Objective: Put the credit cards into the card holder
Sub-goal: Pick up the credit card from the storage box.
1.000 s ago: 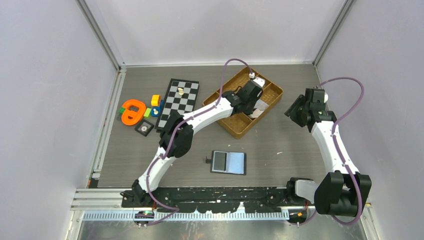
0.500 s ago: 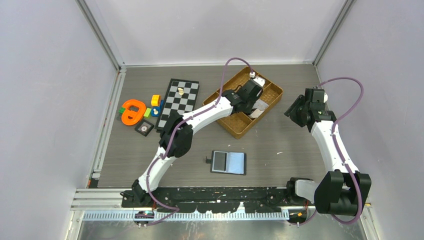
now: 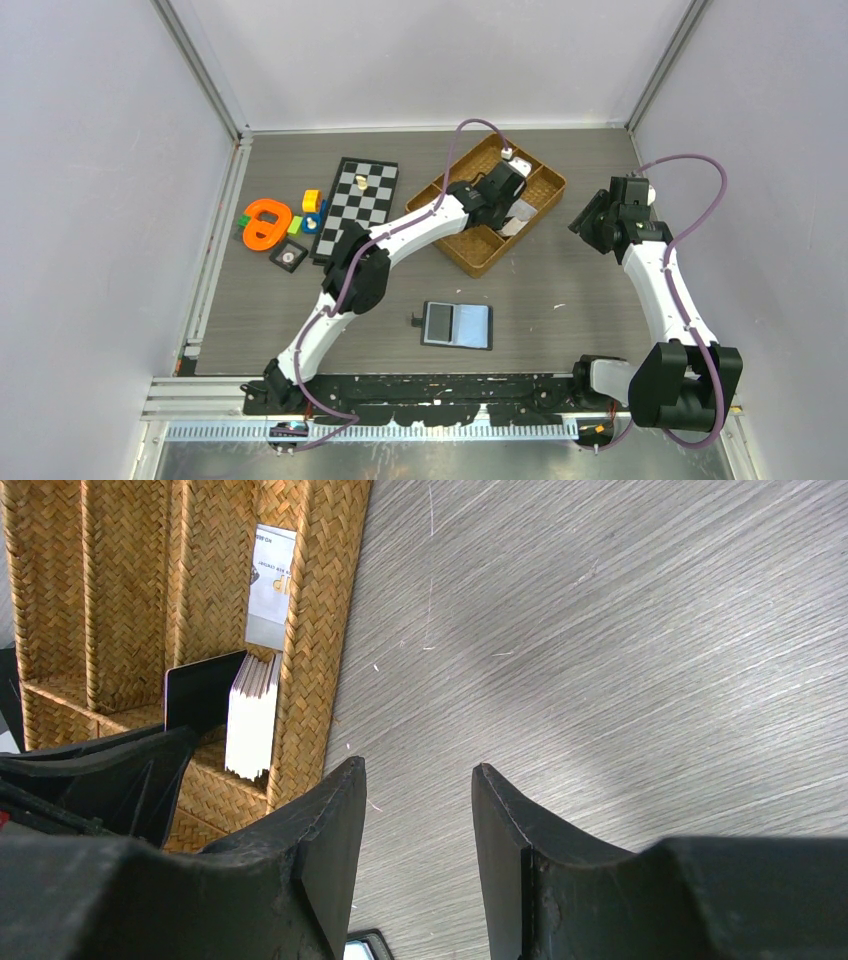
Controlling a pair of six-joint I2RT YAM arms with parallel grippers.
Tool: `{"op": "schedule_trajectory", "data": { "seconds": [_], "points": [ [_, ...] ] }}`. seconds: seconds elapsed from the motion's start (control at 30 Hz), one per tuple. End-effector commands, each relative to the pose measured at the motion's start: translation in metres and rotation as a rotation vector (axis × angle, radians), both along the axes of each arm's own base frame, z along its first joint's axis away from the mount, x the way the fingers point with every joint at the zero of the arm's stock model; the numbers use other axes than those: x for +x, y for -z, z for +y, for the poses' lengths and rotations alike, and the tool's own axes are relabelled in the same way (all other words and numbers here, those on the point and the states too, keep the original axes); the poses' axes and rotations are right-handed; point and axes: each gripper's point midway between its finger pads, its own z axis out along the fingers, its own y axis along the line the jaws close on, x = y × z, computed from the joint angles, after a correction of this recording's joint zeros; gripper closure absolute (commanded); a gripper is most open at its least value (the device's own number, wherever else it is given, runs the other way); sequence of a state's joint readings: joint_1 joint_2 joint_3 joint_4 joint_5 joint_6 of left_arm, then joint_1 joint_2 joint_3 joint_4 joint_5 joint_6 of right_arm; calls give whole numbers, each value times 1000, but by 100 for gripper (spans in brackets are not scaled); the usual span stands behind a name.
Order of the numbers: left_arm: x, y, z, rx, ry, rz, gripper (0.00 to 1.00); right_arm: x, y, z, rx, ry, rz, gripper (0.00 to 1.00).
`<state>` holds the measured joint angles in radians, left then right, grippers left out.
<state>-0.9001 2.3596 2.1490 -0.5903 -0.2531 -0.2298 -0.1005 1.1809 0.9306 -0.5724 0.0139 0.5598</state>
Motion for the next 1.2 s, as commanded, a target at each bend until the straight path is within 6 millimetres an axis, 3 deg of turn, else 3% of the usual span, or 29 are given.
{"op": "schedule_trajectory", "data": {
  "seconds": [0.0,0.1,0.3,0.43,0.53,0.63,0.77,0.87,1.0,1.17],
  "points": [
    [8,-15,-7,-26,10,-32,89,7,-6,-2,-8,-1,-39,52],
    [8,-25,-11,-53,24,-46,100,9,-8,2,10,-19,-53,52],
    [1,-69,-17,-151,76,-85,100,13,-19,18,57,-104,-96,51],
    [-8,-109,-4,-175,98,-126,100,17,-39,44,139,-236,-191,48],
    [-21,-145,16,-217,113,-138,100,16,-63,79,266,-408,-285,46],
    [-41,-162,39,-276,150,-95,100,12,-85,106,396,-542,-362,43],
    [-81,-155,72,-390,218,80,100,-1,-104,132,486,-672,-432,38],
    [-114,-164,94,-534,297,173,100,-13,-118,151,536,-772,-484,35],
    [-163,-170,116,-669,444,327,100,-46,-127,201,573,-995,-473,33],
    [-207,-172,133,-730,579,465,100,-94,-133,257,596,-1249,-425,33]
  ]
}}
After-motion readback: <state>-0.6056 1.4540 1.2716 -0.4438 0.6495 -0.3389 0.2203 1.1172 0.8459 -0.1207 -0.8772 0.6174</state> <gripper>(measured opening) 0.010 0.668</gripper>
